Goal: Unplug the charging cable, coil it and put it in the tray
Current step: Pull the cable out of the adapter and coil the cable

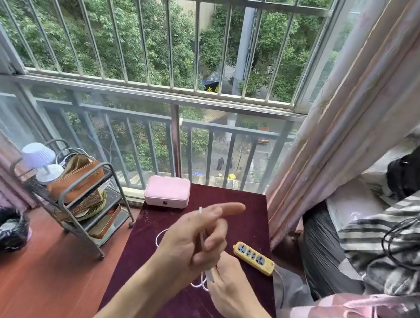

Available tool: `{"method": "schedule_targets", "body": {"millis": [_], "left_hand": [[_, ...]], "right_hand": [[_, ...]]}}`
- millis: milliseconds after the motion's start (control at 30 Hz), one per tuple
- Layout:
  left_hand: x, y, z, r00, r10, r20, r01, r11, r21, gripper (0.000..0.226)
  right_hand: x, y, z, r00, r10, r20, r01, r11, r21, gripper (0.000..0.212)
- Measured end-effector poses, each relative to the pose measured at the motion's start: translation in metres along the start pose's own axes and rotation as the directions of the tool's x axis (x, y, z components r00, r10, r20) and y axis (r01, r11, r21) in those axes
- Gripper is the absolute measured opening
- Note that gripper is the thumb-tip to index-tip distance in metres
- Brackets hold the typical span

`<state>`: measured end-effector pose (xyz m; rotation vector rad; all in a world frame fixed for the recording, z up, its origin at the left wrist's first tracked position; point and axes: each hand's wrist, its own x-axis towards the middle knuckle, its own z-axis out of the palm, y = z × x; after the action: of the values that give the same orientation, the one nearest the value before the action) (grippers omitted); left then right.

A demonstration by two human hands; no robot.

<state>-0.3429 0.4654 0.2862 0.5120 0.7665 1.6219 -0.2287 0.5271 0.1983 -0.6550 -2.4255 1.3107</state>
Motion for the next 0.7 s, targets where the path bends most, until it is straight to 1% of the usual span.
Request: {"method": "schedule_targets", "body": {"millis": [67,100,167,233,267,367,467,633,700], "left_hand": [[0.003,0.003,-0.005,0.999,0.023,-0.042,-0.021,0.999,0.037,0.038],[0.005,0.005,-0.008,0.997,0.028,-0.068,-0.025,0.998,0.049,0.036],[0.007,0.007,-0.012,0.992,0.032,-0.120,-0.026,0.998,0.057,0.035],[0.008,0.010,-0.018,0.987,0.030,-0.160,-0.020,0.998,0.062,0.039],[0.008,0.011,-0.021,0.984,0.026,-0.174,-0.013,0.997,0.074,0.039],[0.006,0.013,-0.031,0.978,-0.016,-0.208,0.046,0.989,0.138,0.038],[0.002,0.013,-0.037,0.973,-0.102,-0.207,0.138,0.976,0.169,0.037],[-0.002,0.012,-0.039,0.973,-0.174,-0.154,0.209,0.945,0.253,0.035],[-0.003,0.012,-0.038,0.973,-0.188,-0.131,0.220,0.927,0.303,0.033]], "right_hand": [[-0.004,0.000,0.001,0.999,0.036,-0.019,-0.035,0.998,0.053,0.039],[-0.007,-0.001,0.000,0.999,0.038,-0.022,-0.037,0.998,0.045,0.035],[-0.014,-0.003,-0.003,0.998,-0.018,-0.053,0.017,1.000,-0.020,0.027],[-0.018,-0.008,-0.007,0.999,-0.024,-0.043,0.021,0.998,-0.065,0.011],[-0.021,-0.008,-0.009,0.998,-0.037,-0.046,0.033,0.996,-0.086,0.009],[-0.025,-0.019,-0.020,0.998,-0.060,-0.017,0.056,0.979,-0.194,0.015],[-0.028,-0.030,-0.031,0.995,-0.083,0.046,0.093,0.956,-0.279,0.021],[-0.032,-0.044,-0.046,0.979,-0.159,0.127,0.197,0.894,-0.403,0.015],[-0.031,-0.053,-0.054,0.974,-0.188,0.128,0.225,0.868,-0.442,0.012]]}}
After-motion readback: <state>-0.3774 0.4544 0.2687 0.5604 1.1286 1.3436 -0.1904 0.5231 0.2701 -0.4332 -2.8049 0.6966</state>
